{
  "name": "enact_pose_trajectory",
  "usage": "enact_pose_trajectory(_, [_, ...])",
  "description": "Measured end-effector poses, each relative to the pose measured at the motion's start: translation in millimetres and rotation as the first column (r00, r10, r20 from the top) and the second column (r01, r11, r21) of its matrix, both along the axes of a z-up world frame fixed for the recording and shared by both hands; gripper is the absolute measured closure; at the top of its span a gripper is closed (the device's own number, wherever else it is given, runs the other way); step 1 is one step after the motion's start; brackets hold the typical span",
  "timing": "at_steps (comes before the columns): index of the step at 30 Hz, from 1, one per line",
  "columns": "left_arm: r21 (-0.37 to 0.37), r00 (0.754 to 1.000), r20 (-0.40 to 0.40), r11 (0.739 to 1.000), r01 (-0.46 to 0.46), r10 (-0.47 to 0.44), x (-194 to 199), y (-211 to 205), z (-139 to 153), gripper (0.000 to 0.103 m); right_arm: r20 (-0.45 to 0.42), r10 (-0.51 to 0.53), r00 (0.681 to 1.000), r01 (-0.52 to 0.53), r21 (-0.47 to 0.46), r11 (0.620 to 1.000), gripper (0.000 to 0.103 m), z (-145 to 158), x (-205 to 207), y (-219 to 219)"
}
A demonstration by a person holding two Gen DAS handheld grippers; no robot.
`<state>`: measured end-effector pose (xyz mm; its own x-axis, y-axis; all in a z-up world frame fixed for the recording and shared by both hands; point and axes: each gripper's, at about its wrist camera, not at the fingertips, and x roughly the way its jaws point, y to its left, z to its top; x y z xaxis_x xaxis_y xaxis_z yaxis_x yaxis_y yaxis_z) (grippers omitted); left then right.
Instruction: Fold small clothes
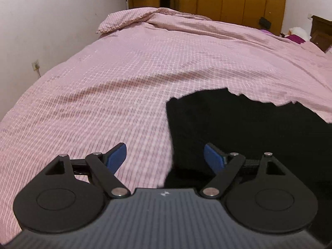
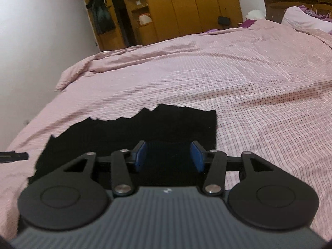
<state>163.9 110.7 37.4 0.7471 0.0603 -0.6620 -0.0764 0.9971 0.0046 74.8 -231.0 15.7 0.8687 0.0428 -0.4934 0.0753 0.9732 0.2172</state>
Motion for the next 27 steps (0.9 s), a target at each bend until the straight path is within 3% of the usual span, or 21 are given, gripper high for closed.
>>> enact_pose_trajectory(8, [-0.008,0.999,-0.002,0.999,0.044,-0.044,-65,-11,12,0.017,-0.012,0.043,0.999,-0.042,0.025,0.999,0.053,16,-57,22])
enact_pose_trajectory(14, [-0.06,0.998,-0.012,0.996,0.065,-0.066,-107,-15,11,0.015,-0.051,0.065,0.997,-0.064,0.023,0.998,0.053,18,-91,39])
enact_pose_trajectory(27, [-0.114,0.981,-0.154,0.989,0.098,-0.115,-160,-20,-44,0.015,-0.197,0.02,0.98,-0.019,0.007,1.0,0.053,-28,-140,36])
